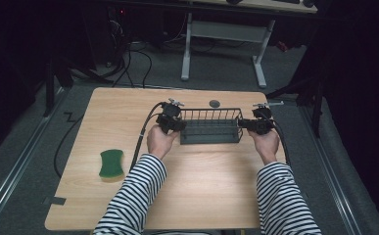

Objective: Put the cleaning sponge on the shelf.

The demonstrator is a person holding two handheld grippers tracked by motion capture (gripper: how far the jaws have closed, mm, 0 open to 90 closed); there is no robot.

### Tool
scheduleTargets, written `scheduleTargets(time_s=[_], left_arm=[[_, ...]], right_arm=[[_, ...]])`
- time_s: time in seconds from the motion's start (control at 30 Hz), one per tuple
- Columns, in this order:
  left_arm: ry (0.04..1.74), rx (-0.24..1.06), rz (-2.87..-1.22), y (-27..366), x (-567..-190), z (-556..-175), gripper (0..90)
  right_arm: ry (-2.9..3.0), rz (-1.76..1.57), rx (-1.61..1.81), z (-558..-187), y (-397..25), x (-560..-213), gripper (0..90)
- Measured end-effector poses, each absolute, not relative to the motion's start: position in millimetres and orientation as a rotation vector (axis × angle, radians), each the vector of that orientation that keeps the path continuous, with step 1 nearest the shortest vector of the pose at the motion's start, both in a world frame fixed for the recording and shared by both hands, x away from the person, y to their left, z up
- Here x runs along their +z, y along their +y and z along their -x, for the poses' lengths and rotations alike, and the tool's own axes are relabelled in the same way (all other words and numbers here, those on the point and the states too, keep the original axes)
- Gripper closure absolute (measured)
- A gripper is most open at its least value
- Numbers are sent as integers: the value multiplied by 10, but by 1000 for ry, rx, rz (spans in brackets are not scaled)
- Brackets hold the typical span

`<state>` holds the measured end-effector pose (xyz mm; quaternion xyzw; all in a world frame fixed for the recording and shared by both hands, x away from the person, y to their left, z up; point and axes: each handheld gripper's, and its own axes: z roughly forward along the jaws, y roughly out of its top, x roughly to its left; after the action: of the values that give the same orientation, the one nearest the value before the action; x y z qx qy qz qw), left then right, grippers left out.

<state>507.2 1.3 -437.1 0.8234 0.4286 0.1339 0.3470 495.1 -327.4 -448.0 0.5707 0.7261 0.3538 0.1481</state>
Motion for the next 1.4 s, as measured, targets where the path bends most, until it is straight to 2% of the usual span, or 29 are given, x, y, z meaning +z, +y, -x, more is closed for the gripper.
scheduleTargets(time_s=[0.8, 1.4], left_arm=[[1107, 362, -2166, 262, -4351, -4850, 682], [1149, 351, -2140, 618, -4358, -4404, 675]], right_arm=[[2203, -1543, 981, -4813, -3014, -4515, 747], [2307, -1460, 996, -4568, -2736, -4512, 734]])
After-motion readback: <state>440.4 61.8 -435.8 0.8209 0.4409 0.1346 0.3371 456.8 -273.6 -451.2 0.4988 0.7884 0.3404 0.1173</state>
